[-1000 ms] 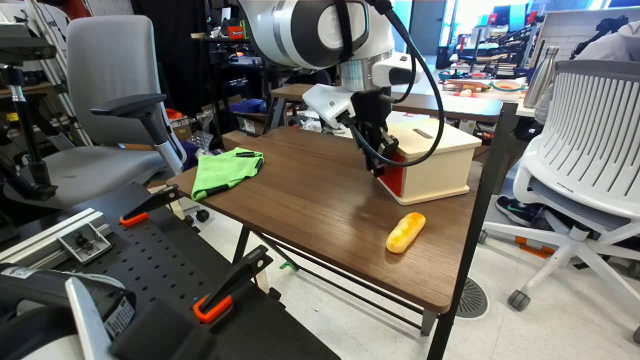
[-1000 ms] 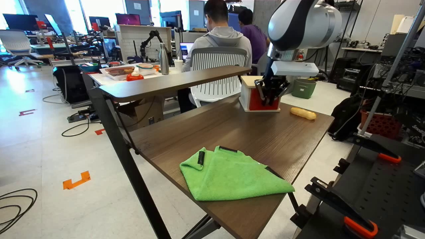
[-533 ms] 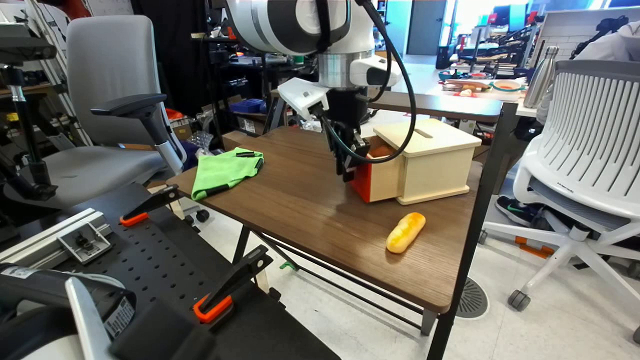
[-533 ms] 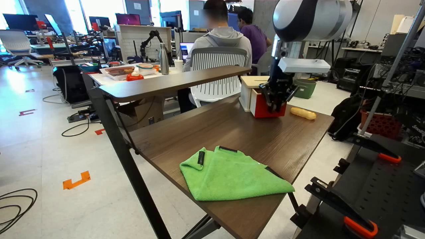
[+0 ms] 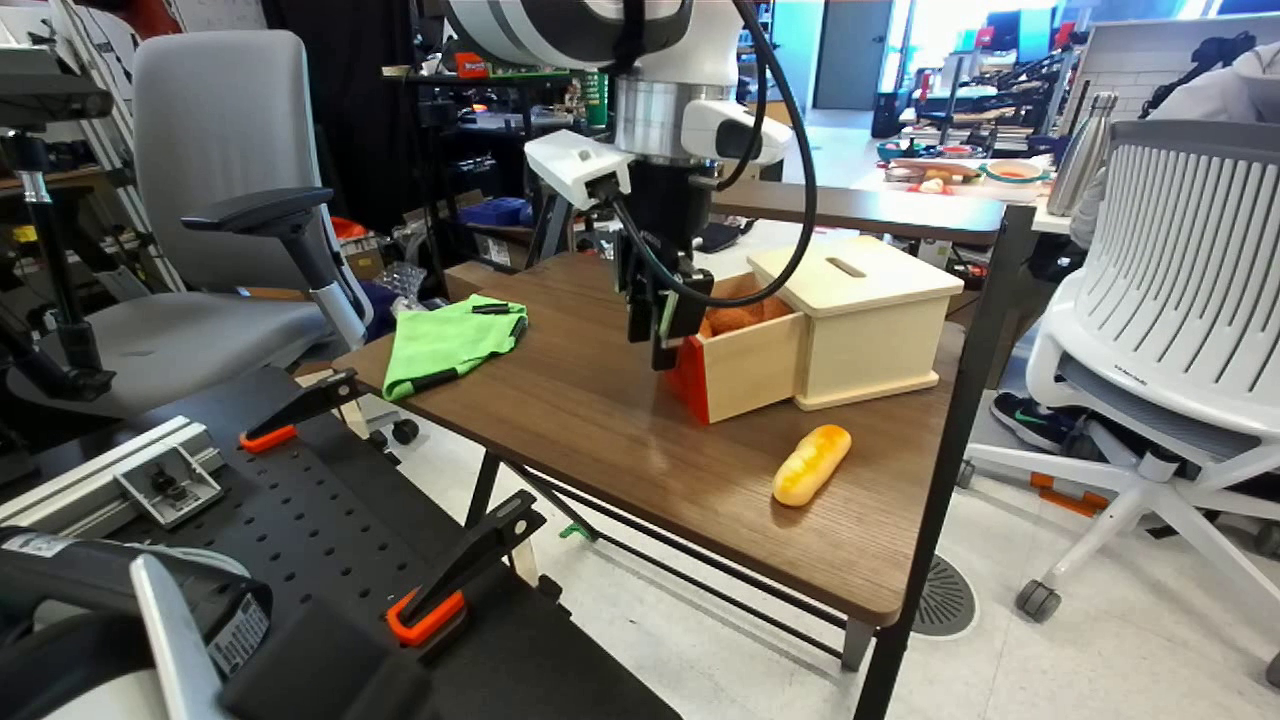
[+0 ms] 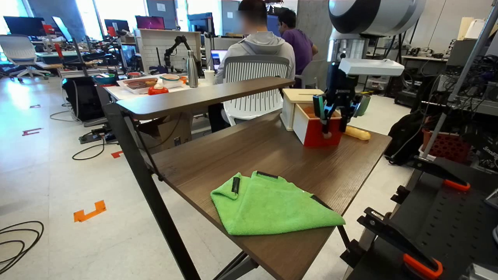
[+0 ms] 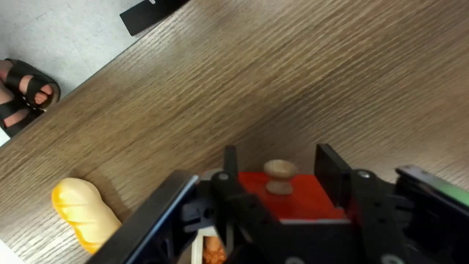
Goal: Open the drawer And push the green towel on the right
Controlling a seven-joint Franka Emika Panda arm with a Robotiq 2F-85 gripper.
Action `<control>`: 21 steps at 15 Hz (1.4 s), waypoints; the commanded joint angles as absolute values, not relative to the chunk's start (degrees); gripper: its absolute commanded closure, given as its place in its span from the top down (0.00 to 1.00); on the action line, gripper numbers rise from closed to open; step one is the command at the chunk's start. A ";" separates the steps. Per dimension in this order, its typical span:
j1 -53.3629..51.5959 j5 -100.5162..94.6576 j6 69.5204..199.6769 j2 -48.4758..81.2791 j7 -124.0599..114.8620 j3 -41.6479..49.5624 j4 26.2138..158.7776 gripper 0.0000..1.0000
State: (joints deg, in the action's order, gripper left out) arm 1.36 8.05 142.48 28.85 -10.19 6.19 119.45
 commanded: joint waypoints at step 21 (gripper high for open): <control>0.40 -0.44 125.02 22.28 -3.30 2.88 121.08 1.00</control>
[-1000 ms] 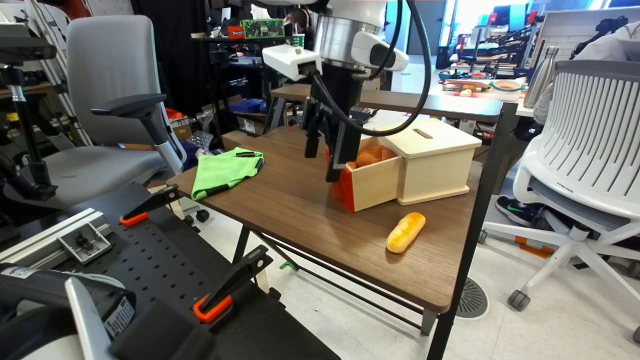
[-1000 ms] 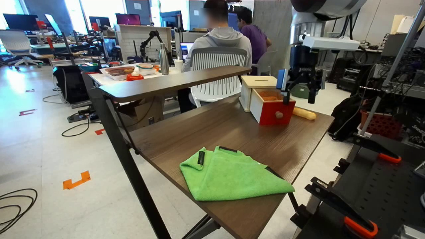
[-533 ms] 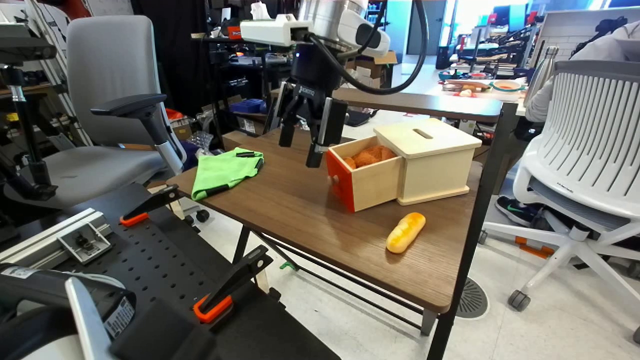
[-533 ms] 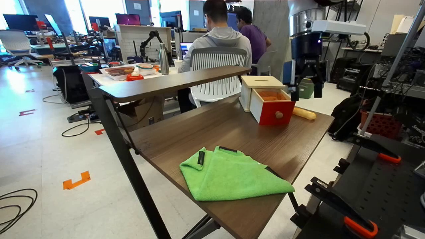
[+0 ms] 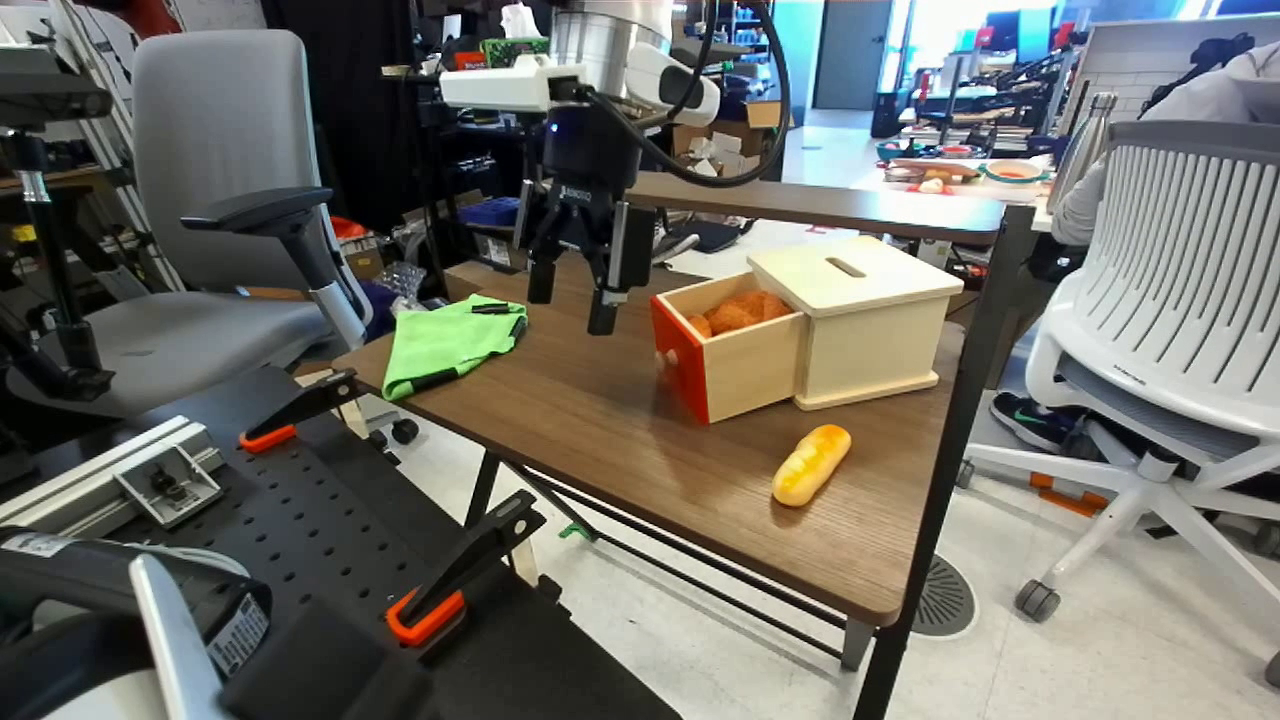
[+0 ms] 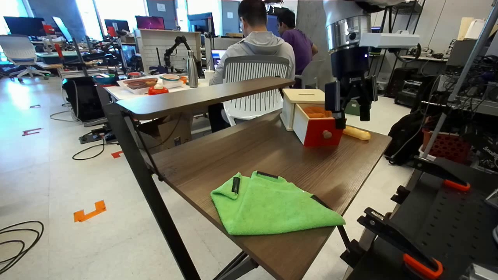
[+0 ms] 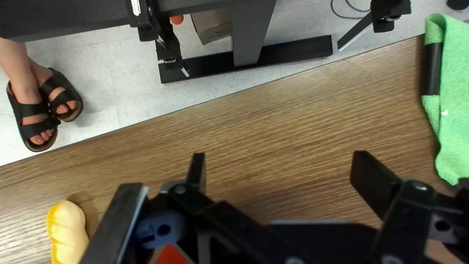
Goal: Open the drawer And push the green towel on the right
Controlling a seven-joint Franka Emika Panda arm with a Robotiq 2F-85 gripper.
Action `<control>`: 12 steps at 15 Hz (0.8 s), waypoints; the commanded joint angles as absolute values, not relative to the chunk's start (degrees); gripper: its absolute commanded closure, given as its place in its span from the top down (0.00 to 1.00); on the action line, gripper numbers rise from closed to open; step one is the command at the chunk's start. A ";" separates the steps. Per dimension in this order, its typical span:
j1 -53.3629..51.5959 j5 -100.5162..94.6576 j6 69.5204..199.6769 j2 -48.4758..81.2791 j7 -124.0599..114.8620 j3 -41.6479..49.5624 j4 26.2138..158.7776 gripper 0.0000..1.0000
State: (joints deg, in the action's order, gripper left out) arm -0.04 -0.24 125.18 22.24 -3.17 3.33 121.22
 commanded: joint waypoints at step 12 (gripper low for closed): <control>-4.67 -8.47 132.67 24.42 -6.67 2.28 123.86 1.00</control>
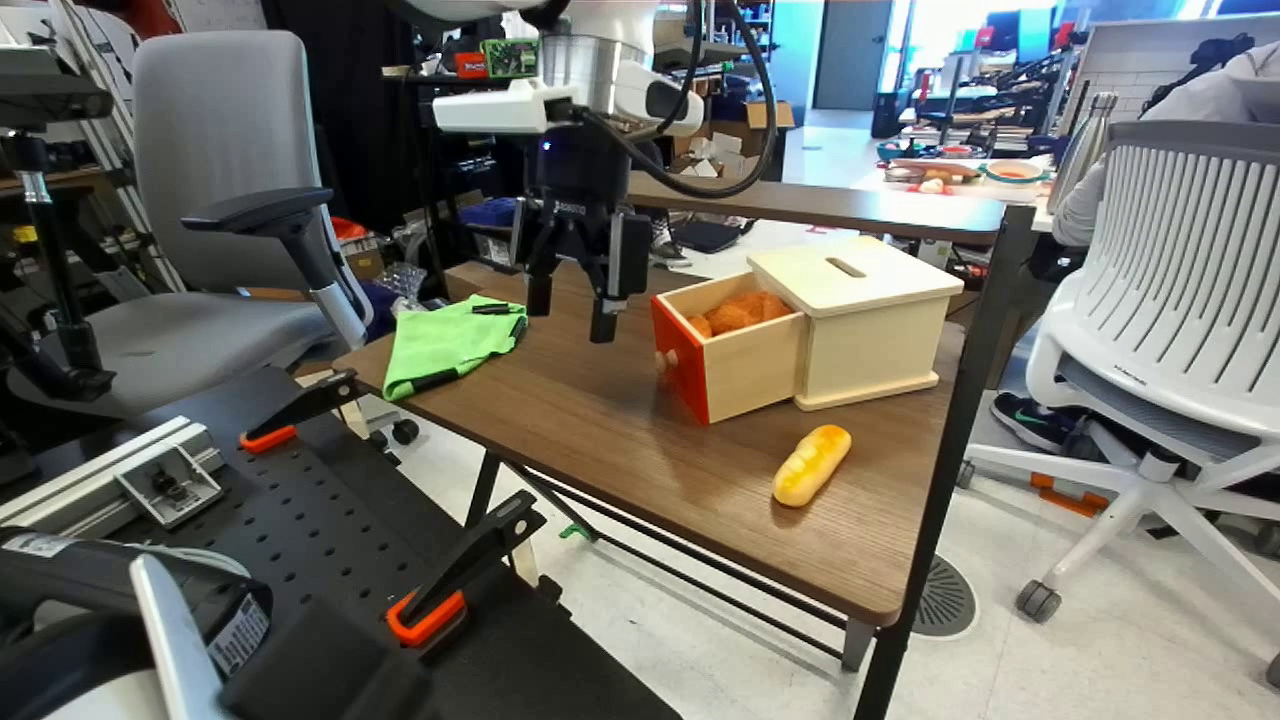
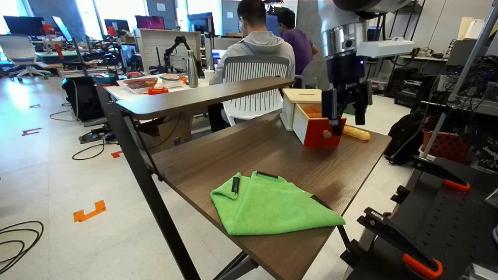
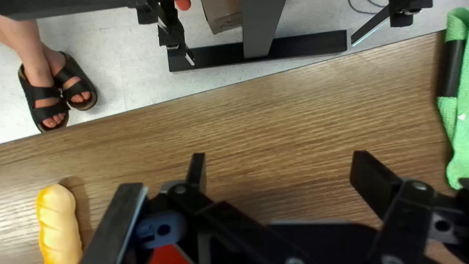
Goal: Open the drawer And push the green towel on the right
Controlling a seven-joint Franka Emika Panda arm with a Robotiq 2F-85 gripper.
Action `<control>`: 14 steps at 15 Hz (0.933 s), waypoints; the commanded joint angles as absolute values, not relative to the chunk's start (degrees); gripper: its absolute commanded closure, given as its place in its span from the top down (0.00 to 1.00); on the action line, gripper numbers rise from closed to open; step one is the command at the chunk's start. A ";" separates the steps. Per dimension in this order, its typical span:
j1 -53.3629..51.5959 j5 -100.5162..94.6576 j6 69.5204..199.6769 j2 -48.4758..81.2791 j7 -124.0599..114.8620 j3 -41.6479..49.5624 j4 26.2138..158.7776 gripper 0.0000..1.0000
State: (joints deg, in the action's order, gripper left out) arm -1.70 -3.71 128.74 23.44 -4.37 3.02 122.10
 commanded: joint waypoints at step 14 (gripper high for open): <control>-14.88 -20.44 159.96 23.94 -9.66 -0.81 133.80 1.00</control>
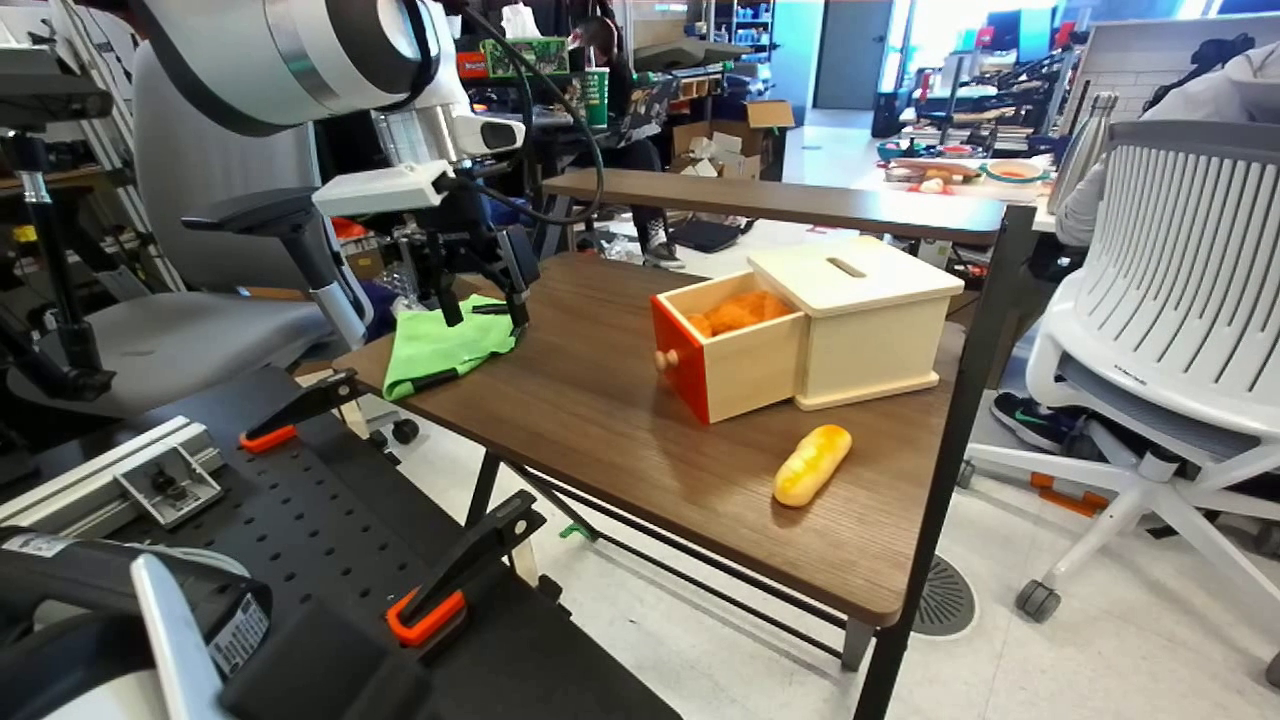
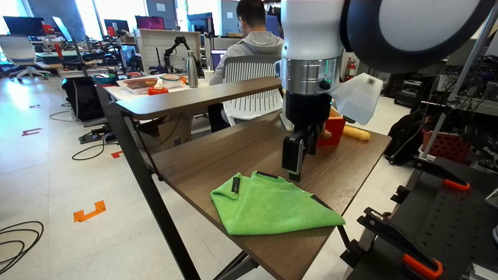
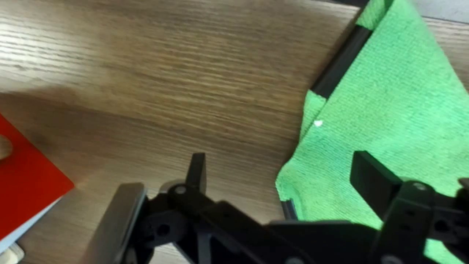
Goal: Open the drawer And push the green towel on the right
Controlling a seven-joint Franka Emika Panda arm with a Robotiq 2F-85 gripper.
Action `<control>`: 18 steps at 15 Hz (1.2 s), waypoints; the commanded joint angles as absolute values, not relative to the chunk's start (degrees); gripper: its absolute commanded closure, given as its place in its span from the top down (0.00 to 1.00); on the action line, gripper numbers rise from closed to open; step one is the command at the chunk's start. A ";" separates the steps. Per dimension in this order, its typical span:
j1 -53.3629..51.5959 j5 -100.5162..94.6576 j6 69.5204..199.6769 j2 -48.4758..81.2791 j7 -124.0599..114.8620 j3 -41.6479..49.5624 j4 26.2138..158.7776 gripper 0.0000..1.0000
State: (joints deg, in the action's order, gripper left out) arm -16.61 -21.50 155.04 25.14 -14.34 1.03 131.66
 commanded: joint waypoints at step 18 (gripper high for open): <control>-9.66 -8.27 144.94 35.85 10.85 -11.37 118.86 1.00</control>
State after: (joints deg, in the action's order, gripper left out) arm -8.28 -8.74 149.05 32.63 10.74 -12.05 123.93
